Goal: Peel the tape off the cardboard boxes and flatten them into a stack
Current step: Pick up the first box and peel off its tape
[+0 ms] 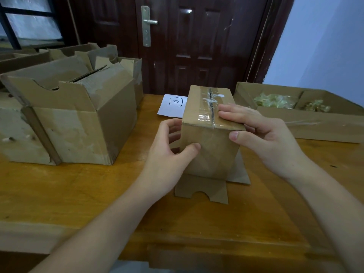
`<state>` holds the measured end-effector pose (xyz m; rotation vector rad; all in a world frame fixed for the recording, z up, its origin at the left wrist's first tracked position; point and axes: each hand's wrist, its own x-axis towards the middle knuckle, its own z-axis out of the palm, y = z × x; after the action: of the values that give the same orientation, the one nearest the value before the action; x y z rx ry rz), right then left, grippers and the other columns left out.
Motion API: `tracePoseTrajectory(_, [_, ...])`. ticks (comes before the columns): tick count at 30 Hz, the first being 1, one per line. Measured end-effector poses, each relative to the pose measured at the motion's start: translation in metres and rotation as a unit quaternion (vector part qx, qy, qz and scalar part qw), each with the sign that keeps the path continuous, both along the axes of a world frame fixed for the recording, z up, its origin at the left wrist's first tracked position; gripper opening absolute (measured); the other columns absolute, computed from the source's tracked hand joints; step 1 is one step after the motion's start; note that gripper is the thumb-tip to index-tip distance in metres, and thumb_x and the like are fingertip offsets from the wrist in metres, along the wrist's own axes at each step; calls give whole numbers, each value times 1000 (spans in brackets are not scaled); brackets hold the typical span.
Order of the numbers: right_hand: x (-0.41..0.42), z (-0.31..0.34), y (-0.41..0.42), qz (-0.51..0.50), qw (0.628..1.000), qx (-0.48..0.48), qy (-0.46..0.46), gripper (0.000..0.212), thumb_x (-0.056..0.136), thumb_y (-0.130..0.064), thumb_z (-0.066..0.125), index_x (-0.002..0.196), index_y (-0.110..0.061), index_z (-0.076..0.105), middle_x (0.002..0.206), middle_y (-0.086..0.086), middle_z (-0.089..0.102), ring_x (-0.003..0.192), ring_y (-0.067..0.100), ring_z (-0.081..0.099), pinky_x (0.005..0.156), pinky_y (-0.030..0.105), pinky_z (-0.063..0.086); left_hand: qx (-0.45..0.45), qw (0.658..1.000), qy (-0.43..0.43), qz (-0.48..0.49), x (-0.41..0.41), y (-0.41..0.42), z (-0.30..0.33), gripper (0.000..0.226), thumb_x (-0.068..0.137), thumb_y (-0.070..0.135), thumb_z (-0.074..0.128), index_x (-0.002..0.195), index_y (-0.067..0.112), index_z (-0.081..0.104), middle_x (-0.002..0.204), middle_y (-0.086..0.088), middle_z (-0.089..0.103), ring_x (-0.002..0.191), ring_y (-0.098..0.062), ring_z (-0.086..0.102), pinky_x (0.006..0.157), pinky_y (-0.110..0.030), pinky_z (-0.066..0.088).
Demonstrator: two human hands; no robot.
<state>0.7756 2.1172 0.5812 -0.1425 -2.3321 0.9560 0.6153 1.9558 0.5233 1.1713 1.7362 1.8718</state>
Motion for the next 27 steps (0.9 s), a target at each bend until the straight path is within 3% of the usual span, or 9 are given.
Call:
tracePoseTrajectory(6, [0,0,-1,2,1000,-7,5,40,90,-16,67,129,-23,67,142,-14,61,141,1,42,119,46,36,-34,999,24,-28,-7,-6,-8,71,90,17,77,125,64,37,123,44,50,120,19,47,84,-6,50])
tracePoseTrajectory(12, [1,-1,-1,-1,1000,-12,-1,40,93,-9,69,131,-20,67,142,-14,60,141,1,42,119,47,36,-60,996,38,-56,-9,-8,-9,83,90,13,77,123,72,28,119,55,41,118,28,40,84,2,41])
tracePoseTrajectory(21, [0,1,-4,-1,1000,-15,2,39,93,-8,69,130,-19,66,142,-11,60,141,0,43,119,45,36,-38,998,30,-37,-4,-2,-9,76,88,20,80,117,71,31,110,55,45,110,28,44,76,-1,46])
tracePoseTrajectory(27, [0,1,-4,-4,1000,-16,2,38,93,-5,66,129,-19,67,142,-11,60,141,0,42,119,46,37,-17,1000,17,-12,-2,3,-7,63,85,35,82,119,64,37,117,45,51,112,21,48,76,-3,48])
